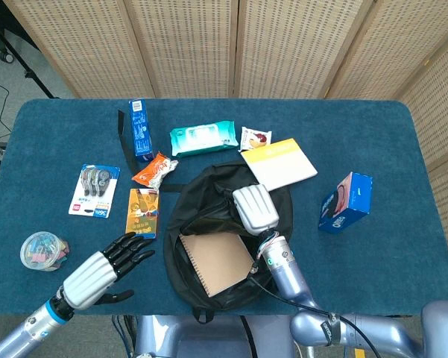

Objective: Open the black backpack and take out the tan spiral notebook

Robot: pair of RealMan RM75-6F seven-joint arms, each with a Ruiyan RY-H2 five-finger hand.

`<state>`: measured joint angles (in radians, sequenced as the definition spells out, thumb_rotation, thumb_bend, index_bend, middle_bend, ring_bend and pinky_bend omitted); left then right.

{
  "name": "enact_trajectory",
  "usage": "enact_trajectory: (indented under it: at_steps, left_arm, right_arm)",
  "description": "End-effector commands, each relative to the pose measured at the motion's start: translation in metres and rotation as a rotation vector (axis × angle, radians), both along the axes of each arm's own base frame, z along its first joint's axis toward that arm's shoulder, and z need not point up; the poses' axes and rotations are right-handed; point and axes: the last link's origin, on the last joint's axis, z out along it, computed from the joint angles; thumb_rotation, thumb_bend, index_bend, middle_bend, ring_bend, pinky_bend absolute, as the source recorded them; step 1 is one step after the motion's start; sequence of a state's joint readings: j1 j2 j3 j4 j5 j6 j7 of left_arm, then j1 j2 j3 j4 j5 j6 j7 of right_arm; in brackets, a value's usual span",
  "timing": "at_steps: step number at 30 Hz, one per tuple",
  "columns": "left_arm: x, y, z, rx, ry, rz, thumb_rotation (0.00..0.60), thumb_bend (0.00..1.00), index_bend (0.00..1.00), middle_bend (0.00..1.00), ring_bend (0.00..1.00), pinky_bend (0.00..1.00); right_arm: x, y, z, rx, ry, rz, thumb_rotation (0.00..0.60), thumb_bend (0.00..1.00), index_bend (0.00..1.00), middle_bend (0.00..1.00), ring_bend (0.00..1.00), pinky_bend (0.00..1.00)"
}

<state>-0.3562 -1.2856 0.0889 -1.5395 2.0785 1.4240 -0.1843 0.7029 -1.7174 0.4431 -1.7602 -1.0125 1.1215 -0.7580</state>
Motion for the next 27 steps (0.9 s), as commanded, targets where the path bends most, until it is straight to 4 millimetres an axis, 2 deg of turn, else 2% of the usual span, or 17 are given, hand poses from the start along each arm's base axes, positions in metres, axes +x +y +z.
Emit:
enact_trajectory:
  at_steps: [1,13,27]
  left_arm:
    - [0.016,0.01,-0.021,-0.041,0.042,-0.072,0.6,0.18,0.06,0.0,0.0,0.08]
    - [0.052,0.02,-0.085,-0.087,0.088,-0.183,0.6,0.18,0.06,0.0,0.0,0.08]
    - [0.064,0.031,-0.129,-0.079,0.128,-0.207,0.6,0.2,0.06,0.0,0.0,0.08]
  right_arm:
    - [0.008,0.001,0.003,0.005,-0.009,-0.023,0.6,0.67,0.68,0.69,0.63,0.54]
    - [0.014,-0.001,0.008,0.005,-0.017,-0.069,0.6,0.67,0.68,0.69,0.63,0.54]
    - [0.005,-0.007,0.015,-0.003,-0.013,-0.094,0.6,0.67,0.68,0.69,0.63,0.54]
